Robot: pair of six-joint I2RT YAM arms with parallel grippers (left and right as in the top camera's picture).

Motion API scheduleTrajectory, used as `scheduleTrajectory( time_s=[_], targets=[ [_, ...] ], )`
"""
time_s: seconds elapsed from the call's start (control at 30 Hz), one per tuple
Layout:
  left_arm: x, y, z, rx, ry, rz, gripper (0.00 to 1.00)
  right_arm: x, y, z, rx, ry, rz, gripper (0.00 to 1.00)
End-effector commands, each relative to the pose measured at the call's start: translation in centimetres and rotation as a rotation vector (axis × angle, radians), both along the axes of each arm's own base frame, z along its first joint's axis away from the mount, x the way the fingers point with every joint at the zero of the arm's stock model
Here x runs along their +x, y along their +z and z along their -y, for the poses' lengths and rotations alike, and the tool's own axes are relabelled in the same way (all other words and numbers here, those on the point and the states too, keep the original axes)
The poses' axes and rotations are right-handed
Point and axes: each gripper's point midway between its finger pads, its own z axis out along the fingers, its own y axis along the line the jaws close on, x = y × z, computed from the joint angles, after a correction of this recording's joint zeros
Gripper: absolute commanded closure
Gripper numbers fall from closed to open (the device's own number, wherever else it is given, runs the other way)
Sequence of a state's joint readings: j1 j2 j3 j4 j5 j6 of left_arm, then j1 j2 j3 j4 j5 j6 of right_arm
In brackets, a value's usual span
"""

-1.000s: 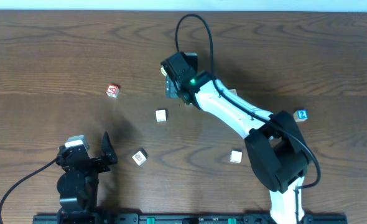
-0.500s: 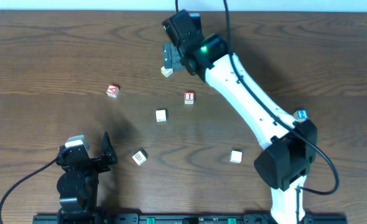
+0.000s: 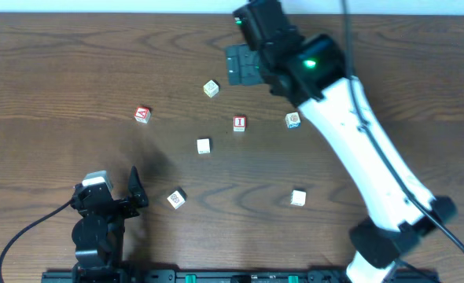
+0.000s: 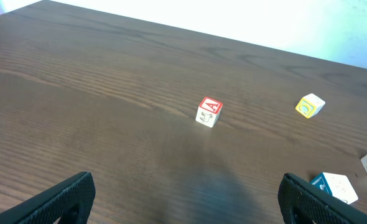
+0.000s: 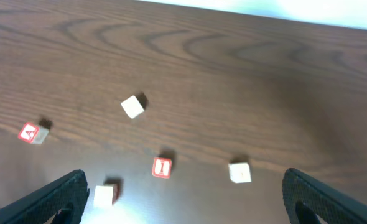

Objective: Spell out Ai2
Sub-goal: 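Lift the right gripper and move it right toward the blue '2' block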

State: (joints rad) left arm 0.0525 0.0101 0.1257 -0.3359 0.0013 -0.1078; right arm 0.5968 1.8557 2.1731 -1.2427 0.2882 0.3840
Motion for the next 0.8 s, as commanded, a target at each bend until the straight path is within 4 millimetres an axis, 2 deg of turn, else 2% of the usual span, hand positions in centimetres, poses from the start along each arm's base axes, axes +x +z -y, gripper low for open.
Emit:
scheduleTrajectory(
  time_s=[0.0,0.23,0.43,0.57,0.77],
  targets=[
    [0.0,-1.1,0.1,0.001,-0.007,-0.024,0.05,-1.2,2.1,2.3,-0.01,-0.021,0.016,0.01],
    [0.0,-1.1,0.1,0.001,-0.007,-0.024,0.05,-4.5,3.2,8.3,-0.111,-0.133,-0.028,0.01],
    [0.0,-1.1,0.1,0.0,-0.008,-0.024,0.05,-7.5,4.8,12.2,-0.136,-0.183,-0.003,0.01],
    [0.0,-1.1,0.1,0.001,-0.007,-0.024,0.05,-9.1,3.9,14.4,-0.142,-0.223,-0.016,0.01],
    [0.0,-1.1,0.1,0.001,-0.007,-0.024,0.05,-11.1,0.7,16.9,-0.139,-0.232,-0.021,0.01]
  ],
)
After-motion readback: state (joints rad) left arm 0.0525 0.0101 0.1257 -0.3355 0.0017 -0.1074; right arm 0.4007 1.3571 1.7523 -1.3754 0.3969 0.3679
